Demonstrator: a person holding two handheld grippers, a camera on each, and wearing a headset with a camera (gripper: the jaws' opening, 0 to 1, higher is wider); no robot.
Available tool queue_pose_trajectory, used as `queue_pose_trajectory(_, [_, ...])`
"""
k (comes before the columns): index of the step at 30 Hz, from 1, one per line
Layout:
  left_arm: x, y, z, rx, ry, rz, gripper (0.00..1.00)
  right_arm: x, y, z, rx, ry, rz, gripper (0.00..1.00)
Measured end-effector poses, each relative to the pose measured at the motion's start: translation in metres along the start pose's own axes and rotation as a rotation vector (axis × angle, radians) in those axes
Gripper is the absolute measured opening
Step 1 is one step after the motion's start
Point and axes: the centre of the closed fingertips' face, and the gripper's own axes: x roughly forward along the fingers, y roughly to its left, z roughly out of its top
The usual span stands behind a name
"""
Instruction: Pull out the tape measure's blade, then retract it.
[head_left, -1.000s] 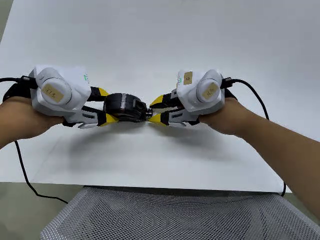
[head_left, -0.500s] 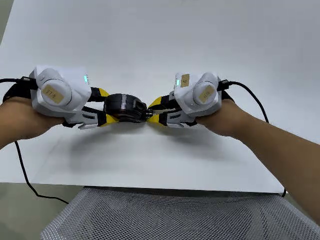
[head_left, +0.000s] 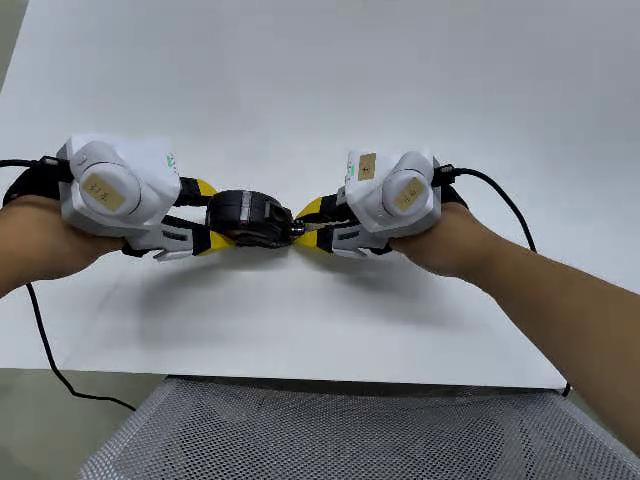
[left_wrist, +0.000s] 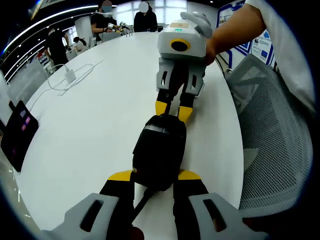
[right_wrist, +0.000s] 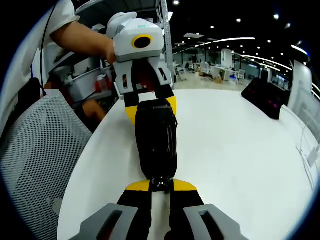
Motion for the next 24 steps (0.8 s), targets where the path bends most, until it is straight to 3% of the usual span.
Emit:
queue_pose_trajectory(9, [-0.002, 0.001, -0.002, 0.008, 0.006, -0.008, 0.23, -0.008, 0.003, 0.002, 0.009, -0.013, 0.013, 0.09])
queue_pose_trajectory(24, [0.0, 0.0, -0.002, 0.016, 0.012, -0.001, 0.24, -0.025, 0.004, -0.01, 0.035, -0.008, 0.001, 0.09])
